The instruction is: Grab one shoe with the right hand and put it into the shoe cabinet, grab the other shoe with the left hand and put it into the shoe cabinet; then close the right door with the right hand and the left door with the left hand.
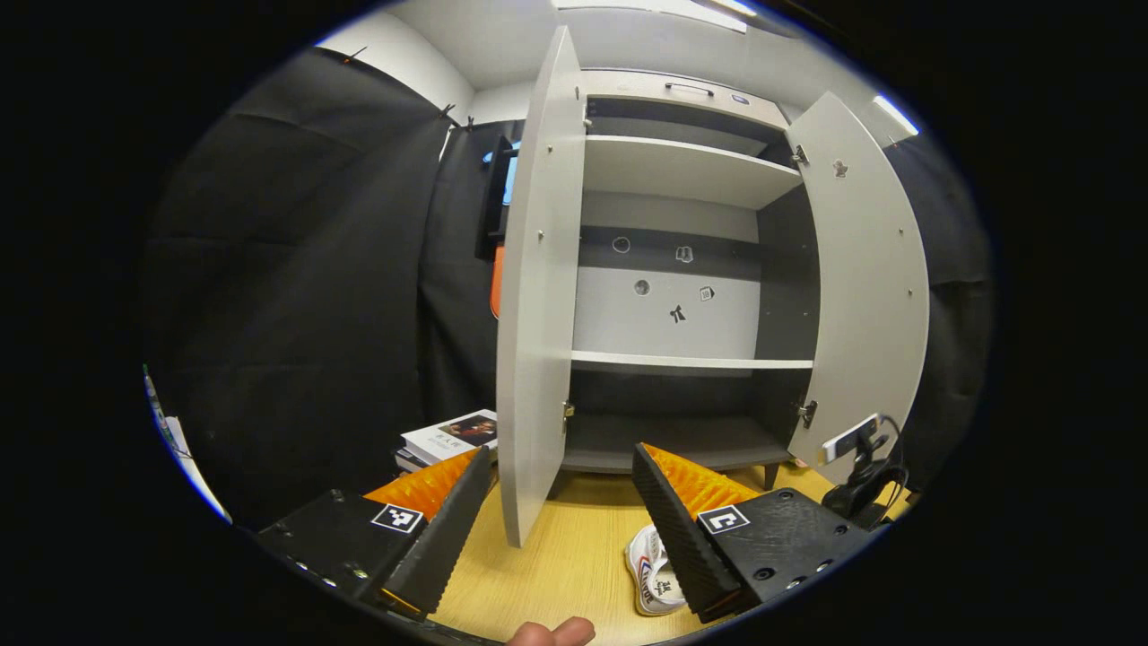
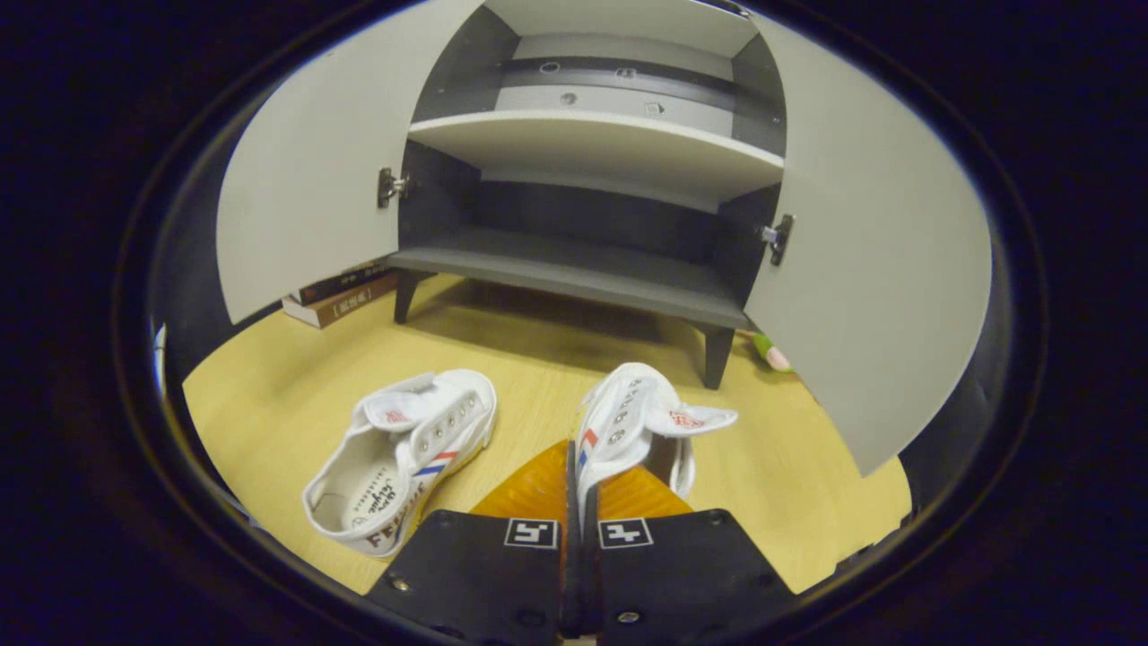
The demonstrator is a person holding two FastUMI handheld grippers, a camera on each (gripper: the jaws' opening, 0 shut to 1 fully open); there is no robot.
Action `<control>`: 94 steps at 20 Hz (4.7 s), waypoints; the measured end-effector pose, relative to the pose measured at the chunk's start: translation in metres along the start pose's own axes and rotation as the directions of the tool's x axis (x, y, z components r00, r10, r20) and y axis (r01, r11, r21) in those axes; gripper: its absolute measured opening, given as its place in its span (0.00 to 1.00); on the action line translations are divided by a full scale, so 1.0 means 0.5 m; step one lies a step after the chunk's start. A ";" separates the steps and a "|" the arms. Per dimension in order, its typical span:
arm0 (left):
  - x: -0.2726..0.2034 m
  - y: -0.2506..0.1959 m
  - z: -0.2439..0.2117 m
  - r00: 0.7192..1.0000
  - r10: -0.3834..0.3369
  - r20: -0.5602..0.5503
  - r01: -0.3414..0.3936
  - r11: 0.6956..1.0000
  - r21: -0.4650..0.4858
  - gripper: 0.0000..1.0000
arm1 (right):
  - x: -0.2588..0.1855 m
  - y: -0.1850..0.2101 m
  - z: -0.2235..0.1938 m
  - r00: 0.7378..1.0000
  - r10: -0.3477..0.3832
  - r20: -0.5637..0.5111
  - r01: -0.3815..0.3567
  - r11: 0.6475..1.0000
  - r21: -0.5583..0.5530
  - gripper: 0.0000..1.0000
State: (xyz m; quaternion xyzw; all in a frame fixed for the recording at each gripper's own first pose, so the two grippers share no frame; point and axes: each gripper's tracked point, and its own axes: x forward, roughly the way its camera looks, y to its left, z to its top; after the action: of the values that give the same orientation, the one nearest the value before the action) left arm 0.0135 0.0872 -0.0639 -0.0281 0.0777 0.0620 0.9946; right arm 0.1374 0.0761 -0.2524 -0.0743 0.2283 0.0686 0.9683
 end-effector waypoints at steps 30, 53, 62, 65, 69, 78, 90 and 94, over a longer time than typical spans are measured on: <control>-0.014 -0.042 0.005 0.998 -0.004 0.064 0.002 0.999 0.040 0.95 | 0.305 -0.122 0.725 0.986 -0.056 -0.157 0.042 0.995 -0.090 0.03; 0.014 -0.090 -0.068 0.997 -0.074 0.009 0.074 0.997 0.025 0.95 | -0.139 -0.062 0.681 0.957 0.116 0.267 -0.115 0.993 -0.019 0.21; 0.001 -0.135 -0.139 0.992 -0.119 -0.041 0.122 0.991 0.056 0.95 | -0.367 -0.115 0.396 0.889 -0.095 0.449 0.052 0.993 0.106 0.22; 0.003 -0.144 -0.175 0.988 -0.134 -0.081 0.141 0.986 0.086 0.95 | -0.382 -0.154 0.331 0.889 -0.134 0.437 0.071 0.985 0.157 0.46; -0.009 -0.162 -0.253 0.970 -0.161 -0.185 0.168 0.986 0.022 0.95 | -0.373 -0.171 0.256 0.909 -0.147 0.391 0.114 0.988 0.105 0.63; 0.030 -0.166 -0.429 0.883 -0.178 -0.435 0.225 0.973 0.056 0.95 | -0.369 -0.166 0.204 0.923 -0.114 0.368 0.100 0.993 0.057 0.83; 0.106 -0.159 -0.555 0.765 -0.152 -0.625 0.195 0.981 -0.001 0.96 | -0.332 -0.206 0.171 0.942 -0.145 0.302 0.120 0.988 0.100 0.83; 0.135 -0.165 -0.563 0.774 -0.151 -0.615 0.199 0.980 0.011 0.95 | -0.324 -0.213 0.173 0.943 -0.159 0.293 0.134 0.986 0.101 0.83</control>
State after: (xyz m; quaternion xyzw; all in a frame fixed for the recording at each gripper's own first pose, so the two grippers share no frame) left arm 0.0475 -0.0050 -0.3482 -0.0163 0.3941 -0.0461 0.9178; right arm 0.0489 -0.0293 -0.0907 -0.0409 0.0748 -0.0022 0.9964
